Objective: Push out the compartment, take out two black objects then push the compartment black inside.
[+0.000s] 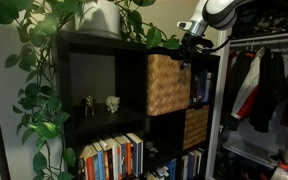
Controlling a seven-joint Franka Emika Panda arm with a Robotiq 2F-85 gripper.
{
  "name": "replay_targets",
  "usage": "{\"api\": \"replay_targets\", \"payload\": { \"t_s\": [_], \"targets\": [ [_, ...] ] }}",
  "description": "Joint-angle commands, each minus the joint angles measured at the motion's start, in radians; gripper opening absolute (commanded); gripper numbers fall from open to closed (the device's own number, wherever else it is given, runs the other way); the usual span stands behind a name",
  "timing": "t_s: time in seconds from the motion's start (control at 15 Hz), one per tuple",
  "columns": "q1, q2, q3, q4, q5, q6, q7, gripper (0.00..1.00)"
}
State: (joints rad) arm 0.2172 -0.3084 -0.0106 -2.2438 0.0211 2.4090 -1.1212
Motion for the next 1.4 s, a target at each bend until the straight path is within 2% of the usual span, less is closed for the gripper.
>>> {"api": "replay_targets", "payload": {
  "t_s": [0.0,0.73,1.33],
  "targets": [
    [0.0,-0.046,-0.006,0.002,0.033,-0.13,-0.045,1.0],
    [-0.001,-0.049,0.025,0.083,0.056,-0.347,-0.023,1.0],
    [-0.006,-0.103,0.025,0.089,0.056,-0.458,-0.025,1.0]
  ]
}}
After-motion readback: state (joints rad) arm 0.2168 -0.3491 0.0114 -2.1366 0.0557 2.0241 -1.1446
